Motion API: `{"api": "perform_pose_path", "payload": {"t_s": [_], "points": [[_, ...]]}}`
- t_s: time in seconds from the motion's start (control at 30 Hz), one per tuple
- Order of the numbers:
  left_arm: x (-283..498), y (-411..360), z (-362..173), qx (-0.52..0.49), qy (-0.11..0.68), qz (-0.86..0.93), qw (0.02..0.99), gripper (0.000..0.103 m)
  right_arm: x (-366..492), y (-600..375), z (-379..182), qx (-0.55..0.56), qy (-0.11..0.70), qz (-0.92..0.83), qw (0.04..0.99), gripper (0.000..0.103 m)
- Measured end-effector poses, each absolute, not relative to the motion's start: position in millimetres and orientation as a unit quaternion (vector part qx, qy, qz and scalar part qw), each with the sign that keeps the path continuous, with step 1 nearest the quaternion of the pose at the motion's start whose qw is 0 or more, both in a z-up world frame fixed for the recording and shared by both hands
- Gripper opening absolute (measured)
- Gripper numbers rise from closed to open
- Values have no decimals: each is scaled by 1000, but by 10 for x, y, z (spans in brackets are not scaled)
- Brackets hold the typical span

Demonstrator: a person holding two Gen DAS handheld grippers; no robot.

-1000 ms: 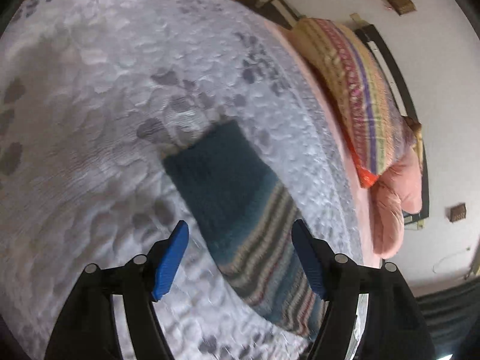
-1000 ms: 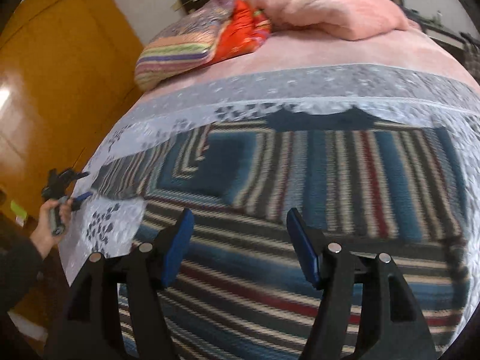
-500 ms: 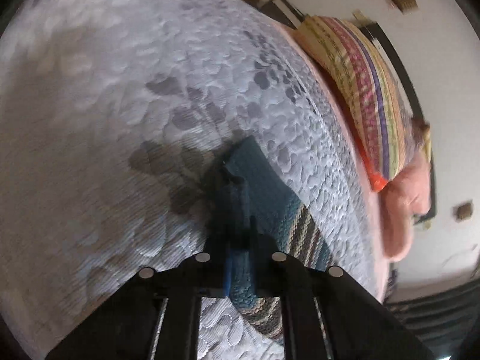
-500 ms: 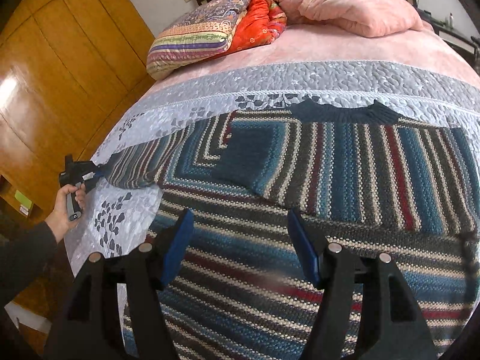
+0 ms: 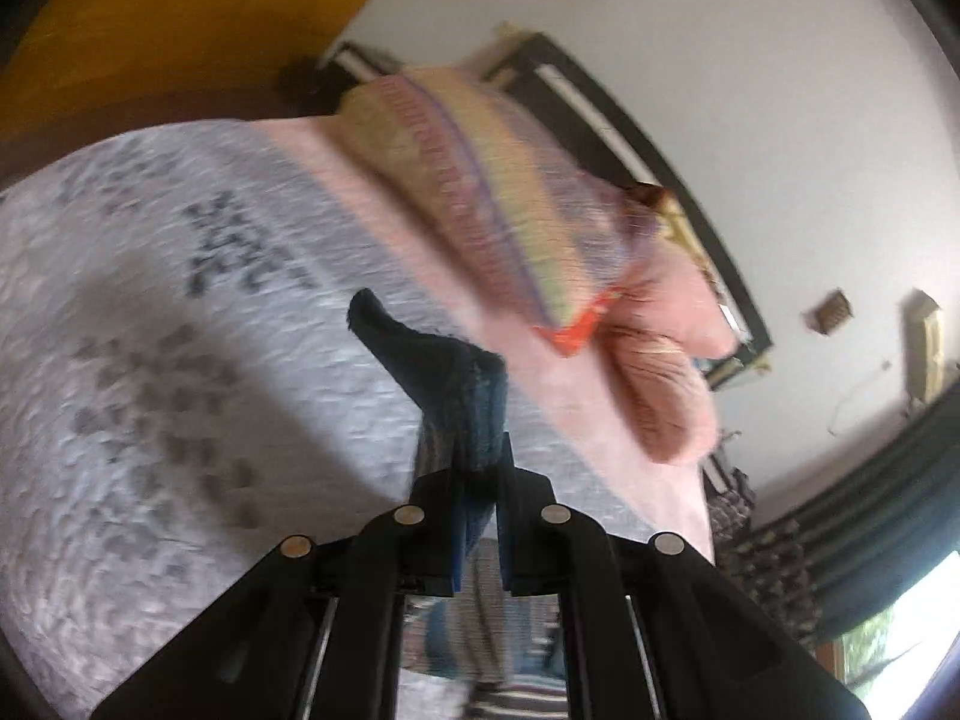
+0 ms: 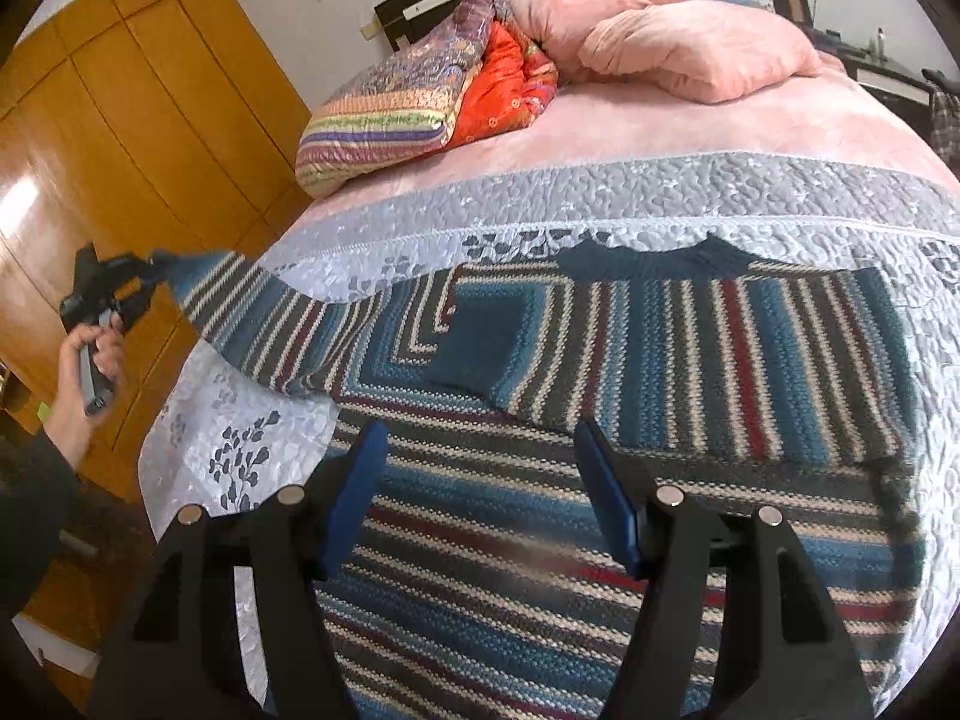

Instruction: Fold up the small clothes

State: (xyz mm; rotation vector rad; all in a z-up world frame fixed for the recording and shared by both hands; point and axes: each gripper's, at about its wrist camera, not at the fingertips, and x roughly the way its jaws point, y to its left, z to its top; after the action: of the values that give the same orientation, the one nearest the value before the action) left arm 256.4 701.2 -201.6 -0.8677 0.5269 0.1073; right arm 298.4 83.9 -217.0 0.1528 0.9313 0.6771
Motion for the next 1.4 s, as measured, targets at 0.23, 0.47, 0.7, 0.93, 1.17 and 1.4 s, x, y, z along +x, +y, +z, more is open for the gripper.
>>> {"api": "perform_pose_path", "payload": {"t_s": [0.23,0.47,0.7,0.93,1.17,1.4], "points": [[2928,6337,-1683,-395,252,6,883,7,2953,482,-2120,85,433,308,843,65],[3316,5523,-1843,-362,297,-27,883,7,2977,196,-2192,97,434,295,846,65],[3687,4641,-2193,-303,353,-63,883,7,3059,46,-2379,111,445,287,841,65],[3937,3801,-2786,-267,418,-100,862,7,3203,-45,-2543,127,463,278,832,65],[4028,3242,-3510,-208,502,-113,832,32,3569,-16,-2729,200,507,292,786,70],[3441,3330,-3441,-226,474,-155,837,72,4244,418,-3197,336,584,331,661,57]]}}
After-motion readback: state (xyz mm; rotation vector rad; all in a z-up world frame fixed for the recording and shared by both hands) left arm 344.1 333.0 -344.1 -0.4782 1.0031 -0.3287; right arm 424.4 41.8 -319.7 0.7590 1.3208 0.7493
